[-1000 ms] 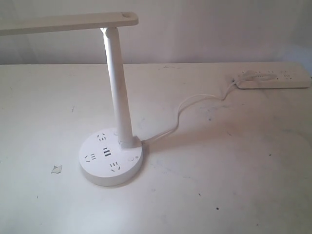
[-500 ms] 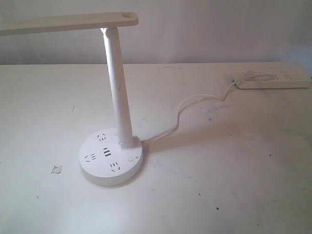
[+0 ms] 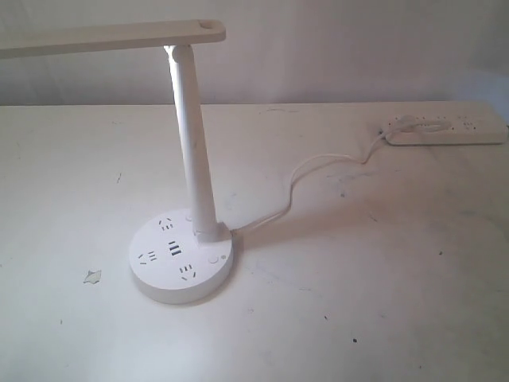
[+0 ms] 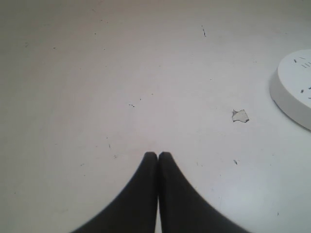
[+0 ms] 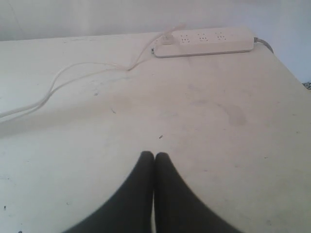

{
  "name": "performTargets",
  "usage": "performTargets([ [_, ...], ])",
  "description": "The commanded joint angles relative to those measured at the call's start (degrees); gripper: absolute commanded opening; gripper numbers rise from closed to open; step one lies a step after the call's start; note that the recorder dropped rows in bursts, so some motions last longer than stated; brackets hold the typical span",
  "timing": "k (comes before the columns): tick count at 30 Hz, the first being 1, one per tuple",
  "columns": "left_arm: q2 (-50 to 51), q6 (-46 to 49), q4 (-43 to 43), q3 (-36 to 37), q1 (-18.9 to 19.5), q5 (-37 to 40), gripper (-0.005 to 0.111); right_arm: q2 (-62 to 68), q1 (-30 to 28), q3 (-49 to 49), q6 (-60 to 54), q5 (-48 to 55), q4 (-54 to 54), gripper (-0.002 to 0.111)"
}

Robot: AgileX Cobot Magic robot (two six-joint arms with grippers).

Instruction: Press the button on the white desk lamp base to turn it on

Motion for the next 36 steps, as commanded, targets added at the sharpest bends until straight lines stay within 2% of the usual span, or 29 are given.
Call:
performTargets([
  [1,-0.18,0.03,-0.20,0.11,-0.30,-0.16,0.000,-0.27,-0.57,0.20,-0.61,-1.35,1.54,0.000],
  [7,-0.18,0.03,-0.20,0.11,-0.30,-0.16,0.000,-0.27,-0.14,0.20,-0.61,-1.35,1.35,0.000],
  [16,-0.18,0.03,-0.20,0.11,-0.30,-0.16,0.000,-0.27,6.20,0.20,-0.61,-1.51,-0.34,0.000],
  [21,-0.18,0.03,-0.20,0.11,-0.30,-0.16,0.000,-0.27,6.31,0.20,-0.61,-1.51,-1.21,0.000],
  [26,-0.18,0.03,-0.20,0.11,-0.30,-0.16,0.000,-0.27,6.31,0.20,5.28,-1.51,-5.67,0.000],
  [36,-0.18,0.03,-0.20,0.11,-0.30,-0.16,0.000,-0.27,6.31,0.20,5.28,-1.51,-5.67,0.000],
])
